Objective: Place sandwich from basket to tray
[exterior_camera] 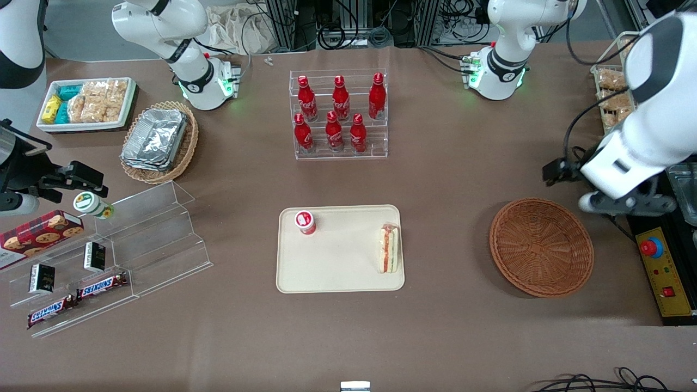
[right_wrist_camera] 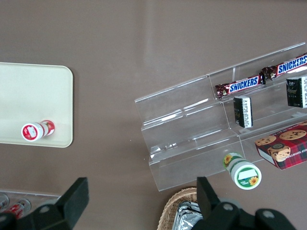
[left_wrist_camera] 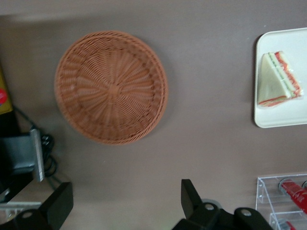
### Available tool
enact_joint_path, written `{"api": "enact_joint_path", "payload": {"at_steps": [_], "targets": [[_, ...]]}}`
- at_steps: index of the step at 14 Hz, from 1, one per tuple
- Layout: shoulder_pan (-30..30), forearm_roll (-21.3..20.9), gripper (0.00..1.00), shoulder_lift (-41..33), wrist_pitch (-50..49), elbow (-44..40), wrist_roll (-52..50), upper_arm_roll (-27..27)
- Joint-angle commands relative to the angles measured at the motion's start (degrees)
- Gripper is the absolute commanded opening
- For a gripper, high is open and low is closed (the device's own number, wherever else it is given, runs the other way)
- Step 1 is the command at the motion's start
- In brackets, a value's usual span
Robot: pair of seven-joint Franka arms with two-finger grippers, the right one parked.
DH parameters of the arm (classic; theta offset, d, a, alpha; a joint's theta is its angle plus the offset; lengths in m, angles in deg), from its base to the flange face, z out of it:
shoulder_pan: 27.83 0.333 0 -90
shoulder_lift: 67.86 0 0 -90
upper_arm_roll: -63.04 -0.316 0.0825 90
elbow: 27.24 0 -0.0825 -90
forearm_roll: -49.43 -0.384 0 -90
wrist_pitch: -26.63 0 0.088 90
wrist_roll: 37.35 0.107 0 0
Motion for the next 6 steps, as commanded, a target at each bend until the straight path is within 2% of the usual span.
{"api": "enact_joint_path", "payload": {"at_steps": [1,6], "targets": [[-0.1,1.2,1.00,-9.9,1.2,10.0,1.1,-1.5],[0.0,1.1,1.00,-9.6,-0.1,8.2,0.4,-1.8]]}}
